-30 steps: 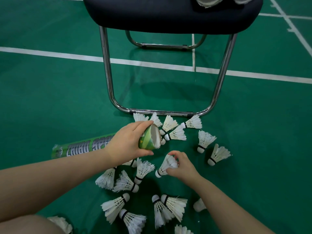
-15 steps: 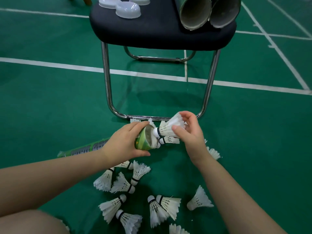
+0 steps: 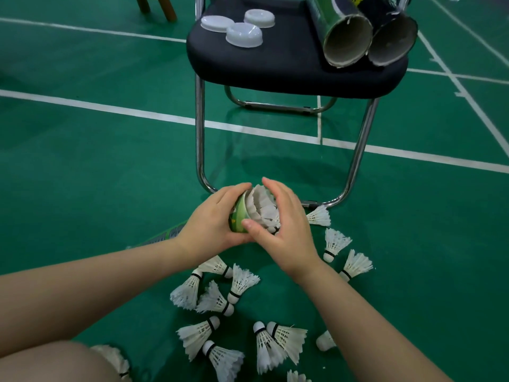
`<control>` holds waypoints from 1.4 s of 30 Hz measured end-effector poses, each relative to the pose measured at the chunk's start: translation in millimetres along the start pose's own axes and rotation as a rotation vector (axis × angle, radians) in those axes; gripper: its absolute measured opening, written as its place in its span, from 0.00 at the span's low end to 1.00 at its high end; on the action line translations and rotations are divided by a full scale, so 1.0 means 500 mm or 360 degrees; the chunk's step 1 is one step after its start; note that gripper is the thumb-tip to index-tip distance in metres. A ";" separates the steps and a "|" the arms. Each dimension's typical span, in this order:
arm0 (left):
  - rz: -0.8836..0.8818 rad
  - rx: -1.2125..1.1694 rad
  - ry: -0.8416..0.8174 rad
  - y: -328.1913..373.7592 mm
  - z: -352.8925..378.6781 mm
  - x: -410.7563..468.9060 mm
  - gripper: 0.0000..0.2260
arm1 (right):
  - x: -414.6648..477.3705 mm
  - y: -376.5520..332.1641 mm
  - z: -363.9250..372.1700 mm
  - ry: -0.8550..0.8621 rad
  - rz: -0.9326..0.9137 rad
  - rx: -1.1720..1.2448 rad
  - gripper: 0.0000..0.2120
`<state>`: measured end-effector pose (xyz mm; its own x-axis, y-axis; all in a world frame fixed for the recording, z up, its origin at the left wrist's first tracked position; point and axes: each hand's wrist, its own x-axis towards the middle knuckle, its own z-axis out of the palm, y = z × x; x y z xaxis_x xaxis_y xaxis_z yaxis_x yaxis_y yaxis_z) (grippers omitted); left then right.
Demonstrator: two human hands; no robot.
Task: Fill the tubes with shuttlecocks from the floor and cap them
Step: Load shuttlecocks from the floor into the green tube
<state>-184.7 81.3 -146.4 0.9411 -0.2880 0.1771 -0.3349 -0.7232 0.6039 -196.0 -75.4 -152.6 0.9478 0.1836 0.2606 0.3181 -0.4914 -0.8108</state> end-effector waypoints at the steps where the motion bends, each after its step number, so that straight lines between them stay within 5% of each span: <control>1: -0.0019 -0.0007 0.0017 -0.002 -0.004 0.000 0.36 | -0.001 -0.004 0.000 0.0058 -0.0092 -0.0053 0.27; 3: -0.0056 -0.0015 0.0045 -0.006 -0.011 0.001 0.36 | -0.001 -0.011 0.001 0.0073 -0.0214 -0.0192 0.22; 8: -0.0050 -0.0014 0.0052 -0.007 -0.016 -0.005 0.36 | 0.018 -0.030 0.008 -0.0496 -0.0056 -0.0399 0.23; 17: -0.0039 -0.0080 0.0202 -0.011 -0.043 -0.008 0.33 | 0.090 -0.113 -0.001 -0.0980 -0.0009 -0.0580 0.17; 22: -0.0051 -0.0091 0.0247 -0.013 -0.058 -0.006 0.33 | 0.101 -0.124 0.008 -0.0927 -0.0066 -0.0642 0.18; 26: -0.0137 -0.0176 0.0401 -0.013 -0.078 0.002 0.38 | 0.089 -0.104 0.006 -0.0082 -0.0327 -0.0085 0.15; 29: -0.0197 -0.0210 0.0487 -0.021 -0.092 0.008 0.40 | 0.075 -0.062 0.008 0.0327 -0.0161 0.0175 0.12; 36: -0.0121 -0.0173 0.0326 -0.015 -0.069 0.020 0.40 | 0.016 0.076 0.070 -0.0150 0.0477 -0.0132 0.13; 42: 0.0012 -0.0104 0.0147 -0.013 -0.043 0.035 0.41 | -0.038 0.169 0.129 -0.0465 0.0631 -0.0247 0.22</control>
<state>-165.3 94.5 -130.4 0.9398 -0.2320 0.2511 -0.3413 -0.6778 0.6512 -188.5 -65.5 -260.0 0.9578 0.1768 -0.2265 -0.0443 -0.6880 -0.7244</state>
